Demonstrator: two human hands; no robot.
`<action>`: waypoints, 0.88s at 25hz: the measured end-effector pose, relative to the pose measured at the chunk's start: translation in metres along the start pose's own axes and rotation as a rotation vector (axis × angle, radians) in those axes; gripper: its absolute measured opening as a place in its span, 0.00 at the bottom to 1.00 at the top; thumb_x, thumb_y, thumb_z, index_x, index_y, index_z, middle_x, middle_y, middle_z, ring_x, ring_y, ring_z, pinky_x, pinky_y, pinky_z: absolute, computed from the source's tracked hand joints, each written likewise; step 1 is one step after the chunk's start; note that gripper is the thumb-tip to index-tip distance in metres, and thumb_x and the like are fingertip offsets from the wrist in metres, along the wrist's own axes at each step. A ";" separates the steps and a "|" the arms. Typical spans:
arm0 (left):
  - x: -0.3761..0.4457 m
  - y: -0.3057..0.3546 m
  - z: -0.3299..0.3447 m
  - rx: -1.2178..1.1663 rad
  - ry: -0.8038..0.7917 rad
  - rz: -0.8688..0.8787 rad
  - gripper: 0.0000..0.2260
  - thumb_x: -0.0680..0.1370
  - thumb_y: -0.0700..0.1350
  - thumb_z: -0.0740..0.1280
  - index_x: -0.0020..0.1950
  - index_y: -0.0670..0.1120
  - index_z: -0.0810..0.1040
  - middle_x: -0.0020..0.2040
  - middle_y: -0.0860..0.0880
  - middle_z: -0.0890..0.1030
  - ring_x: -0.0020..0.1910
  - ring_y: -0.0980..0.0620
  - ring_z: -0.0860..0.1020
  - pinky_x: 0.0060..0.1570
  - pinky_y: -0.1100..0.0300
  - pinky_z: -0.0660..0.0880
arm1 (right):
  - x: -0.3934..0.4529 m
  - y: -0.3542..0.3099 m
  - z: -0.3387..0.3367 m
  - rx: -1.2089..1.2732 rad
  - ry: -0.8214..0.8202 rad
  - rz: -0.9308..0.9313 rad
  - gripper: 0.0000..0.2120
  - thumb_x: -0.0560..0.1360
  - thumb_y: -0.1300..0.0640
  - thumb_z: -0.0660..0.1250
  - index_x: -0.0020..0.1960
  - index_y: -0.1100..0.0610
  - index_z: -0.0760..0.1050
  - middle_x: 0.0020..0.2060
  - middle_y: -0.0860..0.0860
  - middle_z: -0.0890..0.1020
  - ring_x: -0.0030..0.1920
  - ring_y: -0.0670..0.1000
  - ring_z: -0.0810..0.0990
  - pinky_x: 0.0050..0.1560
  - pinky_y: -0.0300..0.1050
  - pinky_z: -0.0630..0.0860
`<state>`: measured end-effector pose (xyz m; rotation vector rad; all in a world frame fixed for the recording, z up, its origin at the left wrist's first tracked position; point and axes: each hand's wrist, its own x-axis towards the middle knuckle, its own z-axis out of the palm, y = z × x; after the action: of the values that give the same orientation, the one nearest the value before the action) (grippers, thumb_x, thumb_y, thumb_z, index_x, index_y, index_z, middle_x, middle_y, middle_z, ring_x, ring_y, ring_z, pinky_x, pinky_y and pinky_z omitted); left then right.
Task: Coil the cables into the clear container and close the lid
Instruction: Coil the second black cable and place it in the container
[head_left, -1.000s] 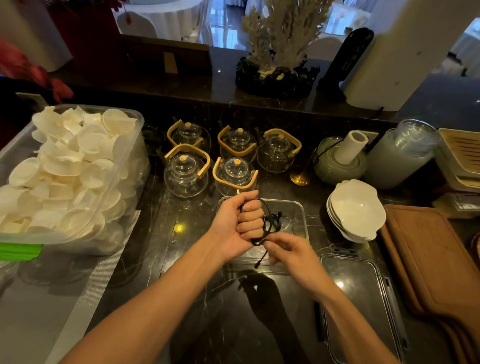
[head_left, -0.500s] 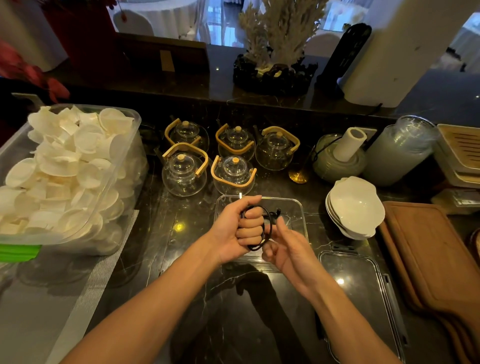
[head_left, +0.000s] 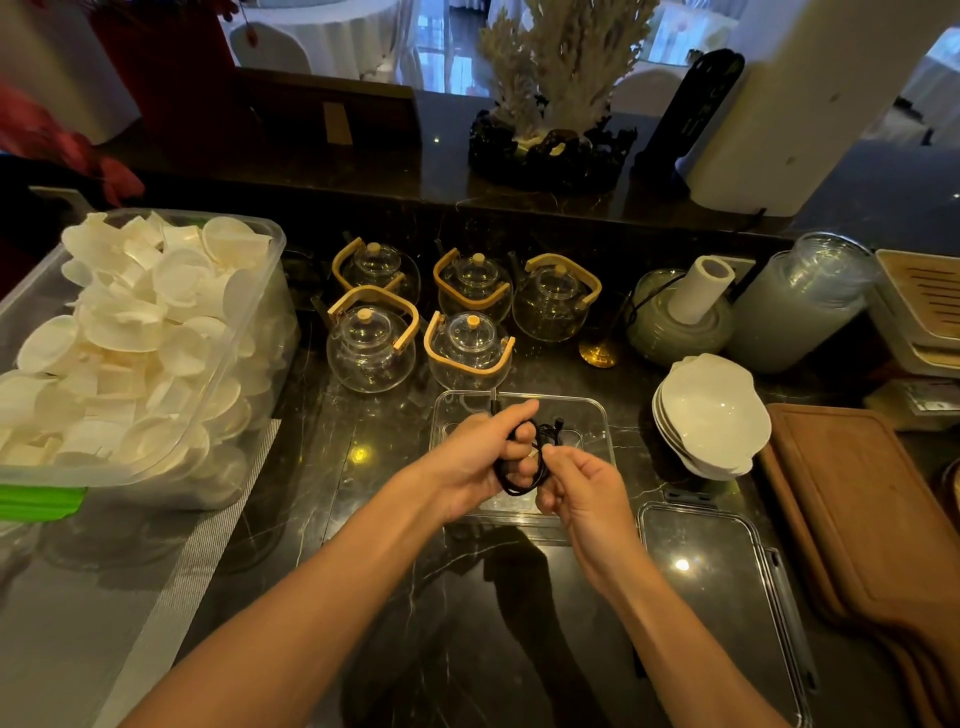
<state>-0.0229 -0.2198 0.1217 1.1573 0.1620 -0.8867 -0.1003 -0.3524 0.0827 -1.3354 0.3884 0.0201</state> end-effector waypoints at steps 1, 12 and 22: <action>0.000 0.000 0.000 0.073 0.053 0.034 0.18 0.82 0.53 0.67 0.33 0.49 0.72 0.24 0.54 0.65 0.27 0.53 0.71 0.32 0.61 0.70 | 0.001 0.000 0.000 -0.009 0.015 -0.006 0.12 0.82 0.55 0.67 0.45 0.58 0.85 0.34 0.61 0.75 0.31 0.49 0.72 0.40 0.45 0.72; 0.004 -0.019 -0.007 0.700 0.265 0.484 0.23 0.84 0.59 0.57 0.36 0.46 0.73 0.29 0.51 0.73 0.28 0.55 0.72 0.34 0.54 0.71 | 0.004 -0.006 -0.006 0.202 -0.031 0.085 0.13 0.81 0.57 0.69 0.40 0.55 0.85 0.28 0.49 0.74 0.28 0.46 0.72 0.32 0.38 0.72; 0.014 -0.017 -0.010 0.710 0.253 0.542 0.20 0.83 0.59 0.59 0.35 0.50 0.68 0.27 0.58 0.68 0.28 0.59 0.66 0.31 0.65 0.65 | 0.005 0.001 -0.010 0.324 -0.136 0.277 0.08 0.83 0.67 0.60 0.60 0.65 0.76 0.37 0.55 0.79 0.27 0.45 0.72 0.28 0.38 0.71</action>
<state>-0.0218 -0.2208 0.0980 1.8588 -0.2796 -0.3008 -0.0980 -0.3625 0.0786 -0.9475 0.4384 0.2674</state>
